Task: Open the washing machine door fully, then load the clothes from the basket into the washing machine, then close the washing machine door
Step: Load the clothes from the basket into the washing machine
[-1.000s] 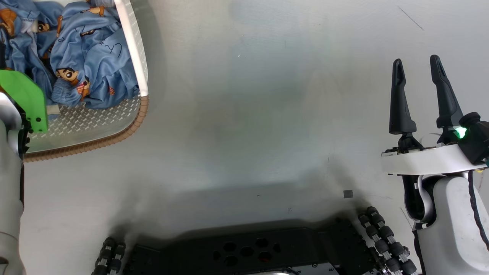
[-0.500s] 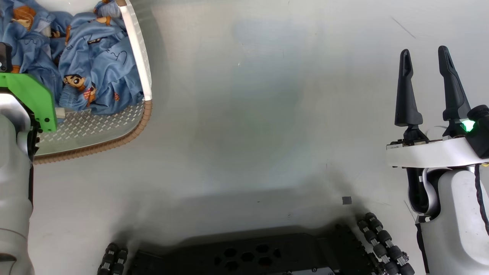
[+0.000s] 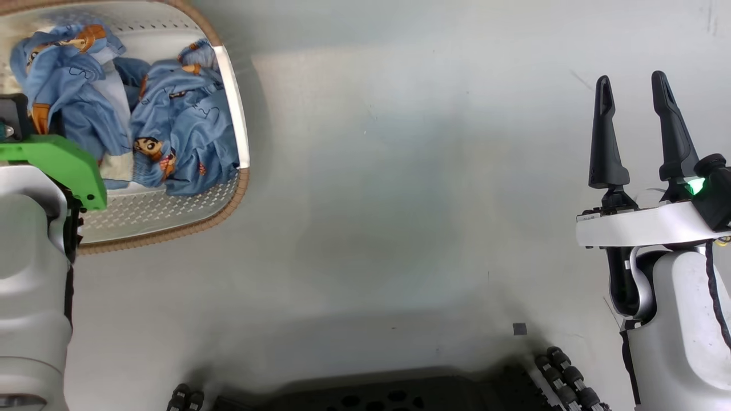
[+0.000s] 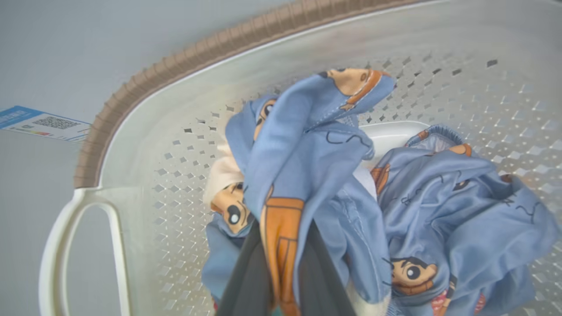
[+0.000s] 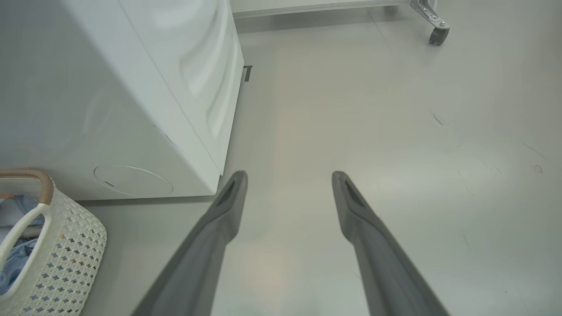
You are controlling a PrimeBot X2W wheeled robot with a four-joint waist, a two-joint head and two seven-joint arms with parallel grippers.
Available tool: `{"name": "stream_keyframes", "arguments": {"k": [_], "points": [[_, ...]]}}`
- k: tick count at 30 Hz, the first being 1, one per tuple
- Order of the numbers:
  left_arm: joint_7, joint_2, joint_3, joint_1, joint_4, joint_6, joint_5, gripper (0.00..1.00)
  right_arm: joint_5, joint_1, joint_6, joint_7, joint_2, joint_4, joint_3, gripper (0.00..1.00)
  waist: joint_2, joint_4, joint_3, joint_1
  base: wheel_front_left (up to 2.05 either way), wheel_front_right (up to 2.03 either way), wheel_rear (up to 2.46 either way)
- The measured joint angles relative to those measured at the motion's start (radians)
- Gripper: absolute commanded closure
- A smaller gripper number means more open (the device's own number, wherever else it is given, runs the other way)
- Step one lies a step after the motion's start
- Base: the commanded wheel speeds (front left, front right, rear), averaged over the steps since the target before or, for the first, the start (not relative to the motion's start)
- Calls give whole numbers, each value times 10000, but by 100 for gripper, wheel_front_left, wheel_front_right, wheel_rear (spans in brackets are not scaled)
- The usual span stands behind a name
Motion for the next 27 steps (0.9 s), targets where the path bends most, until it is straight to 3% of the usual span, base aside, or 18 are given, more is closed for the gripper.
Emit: {"name": "stream_keyframes", "arguments": {"k": [5,21,27], "points": [[-621,-299,-12,318,35,-79,-48,100,-17,2,12,0,0,171,-12,0,0,66,-533,0,0,0,0],[-838,-577,0,1560,-205,-251,-393,100,-17,462,88,2,0,757,-52,0,0,393,-2470,0,0,0,0],[-838,-656,205,1922,-1402,-253,-487,100,-44,689,98,2,-6,899,-33,0,0,463,-3145,0,0,0,0]]}}
